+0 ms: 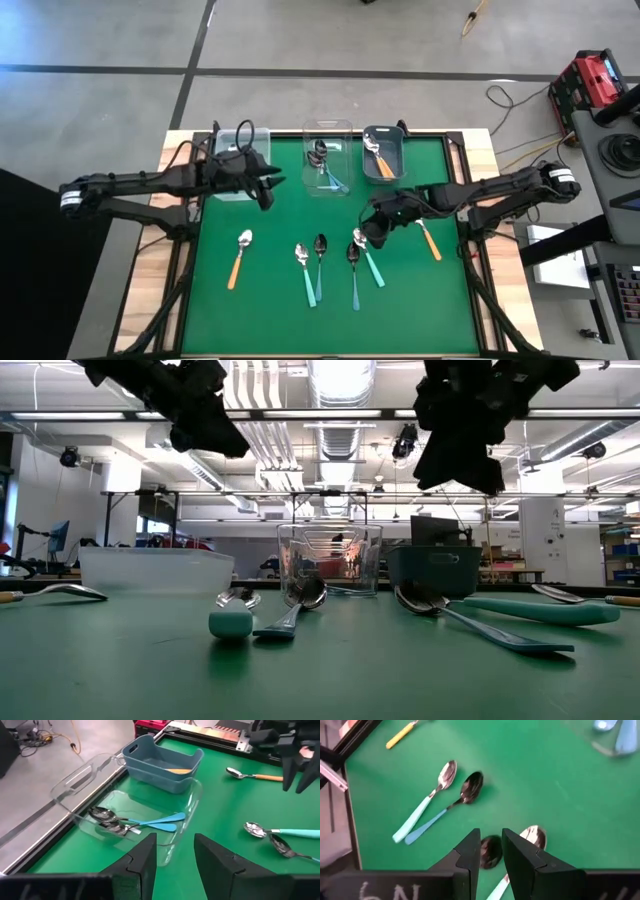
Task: Sort silverware by color (type)
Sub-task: Put the yellow spoon into the blue bin
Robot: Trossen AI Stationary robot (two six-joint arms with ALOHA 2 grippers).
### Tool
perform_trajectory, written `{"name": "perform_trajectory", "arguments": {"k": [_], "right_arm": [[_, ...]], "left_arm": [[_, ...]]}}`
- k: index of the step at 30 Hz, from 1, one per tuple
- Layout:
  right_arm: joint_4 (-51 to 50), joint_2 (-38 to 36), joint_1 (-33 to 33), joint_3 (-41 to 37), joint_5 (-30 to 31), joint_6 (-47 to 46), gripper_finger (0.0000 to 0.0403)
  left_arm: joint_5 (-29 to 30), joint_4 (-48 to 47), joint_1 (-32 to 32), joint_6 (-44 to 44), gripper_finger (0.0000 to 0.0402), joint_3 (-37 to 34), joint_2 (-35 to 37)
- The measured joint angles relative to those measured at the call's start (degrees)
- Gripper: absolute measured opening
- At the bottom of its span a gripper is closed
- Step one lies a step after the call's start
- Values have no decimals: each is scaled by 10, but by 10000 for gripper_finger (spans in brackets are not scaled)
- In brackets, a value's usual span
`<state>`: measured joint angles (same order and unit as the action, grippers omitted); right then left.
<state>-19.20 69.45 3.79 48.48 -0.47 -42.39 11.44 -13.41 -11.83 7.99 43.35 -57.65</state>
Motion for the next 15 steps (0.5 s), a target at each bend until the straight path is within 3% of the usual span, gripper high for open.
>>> {"name": "perform_trajectory", "arguments": {"k": [15], "right_arm": [[-311, 0, 30, 0, 0, -159, 70]], "left_arm": [[0, 10, 10, -26, 113, 0, 0]]}}
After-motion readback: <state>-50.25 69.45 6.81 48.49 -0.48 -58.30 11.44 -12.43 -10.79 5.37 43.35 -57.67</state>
